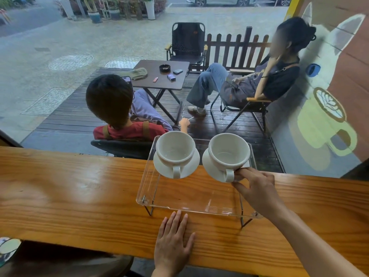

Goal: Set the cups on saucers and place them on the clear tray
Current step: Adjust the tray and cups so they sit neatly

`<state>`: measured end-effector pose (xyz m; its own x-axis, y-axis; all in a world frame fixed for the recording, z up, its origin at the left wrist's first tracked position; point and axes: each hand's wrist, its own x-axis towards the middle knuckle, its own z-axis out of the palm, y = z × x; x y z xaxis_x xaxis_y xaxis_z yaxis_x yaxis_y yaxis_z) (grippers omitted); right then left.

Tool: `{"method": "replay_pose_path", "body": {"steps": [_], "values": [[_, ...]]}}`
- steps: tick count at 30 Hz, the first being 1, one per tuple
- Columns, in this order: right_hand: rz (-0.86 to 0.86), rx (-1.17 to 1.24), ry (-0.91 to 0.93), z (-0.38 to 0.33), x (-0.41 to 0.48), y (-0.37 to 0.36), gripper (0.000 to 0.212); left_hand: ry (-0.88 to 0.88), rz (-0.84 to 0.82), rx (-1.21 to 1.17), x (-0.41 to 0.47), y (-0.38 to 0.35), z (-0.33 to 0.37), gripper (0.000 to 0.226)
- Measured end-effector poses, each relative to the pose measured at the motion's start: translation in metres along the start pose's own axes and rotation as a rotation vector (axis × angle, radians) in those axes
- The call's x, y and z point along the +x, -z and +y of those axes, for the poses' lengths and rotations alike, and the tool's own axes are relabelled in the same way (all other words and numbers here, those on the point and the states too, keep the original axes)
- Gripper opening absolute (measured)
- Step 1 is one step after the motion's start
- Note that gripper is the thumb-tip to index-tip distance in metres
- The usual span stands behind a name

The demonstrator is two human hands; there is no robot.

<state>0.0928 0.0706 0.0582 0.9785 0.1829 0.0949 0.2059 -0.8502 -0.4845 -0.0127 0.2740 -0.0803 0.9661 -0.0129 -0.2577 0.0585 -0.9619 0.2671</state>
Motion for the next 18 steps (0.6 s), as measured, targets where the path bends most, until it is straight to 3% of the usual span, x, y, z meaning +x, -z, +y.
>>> {"method": "replay_pose_path", "body": {"steps": [3, 6, 10, 18], "values": [[0.084, 0.112, 0.01, -0.009, -0.007, 0.02, 0.031, 0.004, 0.026, -0.009, 0.001, 0.0, 0.0, 0.076], [0.115, 0.282, 0.041, -0.024, -0.016, 0.035, 0.023, 0.004, 0.025, -0.032, 0.0, 0.0, -0.001, 0.075], [-0.088, 0.744, -0.085, -0.046, -0.015, 0.028, 0.012, 0.012, -0.005, -0.045, -0.001, -0.002, -0.002, 0.07], [-0.355, 0.914, -0.397, -0.079, 0.001, -0.044, 0.007, -0.003, 0.011, -0.032, 0.0, -0.006, -0.003, 0.056]]}}
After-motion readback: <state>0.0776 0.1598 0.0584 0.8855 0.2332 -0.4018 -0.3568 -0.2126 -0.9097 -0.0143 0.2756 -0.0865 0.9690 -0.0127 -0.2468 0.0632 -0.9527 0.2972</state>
